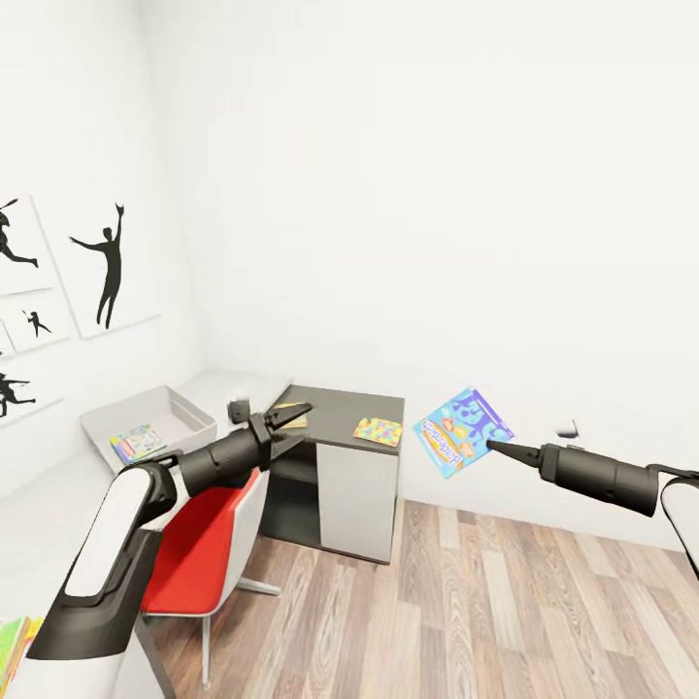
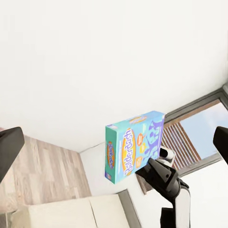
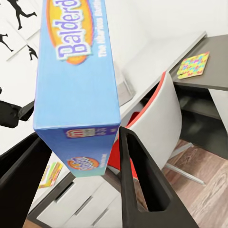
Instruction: Put all the toys in the child's room - the three board games (two on the bed and one on the table), the two jigsaw puzzles on the table, and the tennis ball on the table - inside the toy box on the table in the child's room.
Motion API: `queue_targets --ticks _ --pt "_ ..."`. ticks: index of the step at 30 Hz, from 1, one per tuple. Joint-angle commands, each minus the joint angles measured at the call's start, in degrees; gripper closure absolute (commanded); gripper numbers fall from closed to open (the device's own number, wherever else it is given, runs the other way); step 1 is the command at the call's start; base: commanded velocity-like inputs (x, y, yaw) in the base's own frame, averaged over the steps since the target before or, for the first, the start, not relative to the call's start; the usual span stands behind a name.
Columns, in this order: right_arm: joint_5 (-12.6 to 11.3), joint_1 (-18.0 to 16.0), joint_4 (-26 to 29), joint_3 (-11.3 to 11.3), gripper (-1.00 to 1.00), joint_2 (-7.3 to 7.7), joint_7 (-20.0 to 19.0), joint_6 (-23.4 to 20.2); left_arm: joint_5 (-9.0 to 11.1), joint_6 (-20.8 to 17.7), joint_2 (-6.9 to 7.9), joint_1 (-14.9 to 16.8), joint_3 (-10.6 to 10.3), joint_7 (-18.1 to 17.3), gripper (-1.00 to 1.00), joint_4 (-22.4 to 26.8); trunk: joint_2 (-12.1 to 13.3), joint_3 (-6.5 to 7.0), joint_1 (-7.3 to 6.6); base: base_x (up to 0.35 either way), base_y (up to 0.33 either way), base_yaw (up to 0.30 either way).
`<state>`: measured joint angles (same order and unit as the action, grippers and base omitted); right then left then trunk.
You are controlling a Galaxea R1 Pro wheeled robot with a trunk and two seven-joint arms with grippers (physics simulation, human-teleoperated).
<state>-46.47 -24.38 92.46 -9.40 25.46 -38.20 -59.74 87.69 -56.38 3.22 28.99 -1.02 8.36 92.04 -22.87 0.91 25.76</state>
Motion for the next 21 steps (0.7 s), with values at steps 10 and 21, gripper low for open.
queue_targets --ticks 10,21 --pt "0.2 0.02 0.0 -0.09 1.0 0.11 -0.38 -0.26 6.42 -0.28 2.6 -1.55 1.82 0.33 -1.0 0.03 -0.04 -0.02 0.02 0.0 0.0 0.129" --pt "0.11 0.05 0.0 -0.09 1.0 0.11 -0.38 -0.26 6.47 -0.2 2.66 -1.87 1.89 0.84 -1.0 -0.04 -0.04 -0.02 0.02 0.068 -0.015 0.199"
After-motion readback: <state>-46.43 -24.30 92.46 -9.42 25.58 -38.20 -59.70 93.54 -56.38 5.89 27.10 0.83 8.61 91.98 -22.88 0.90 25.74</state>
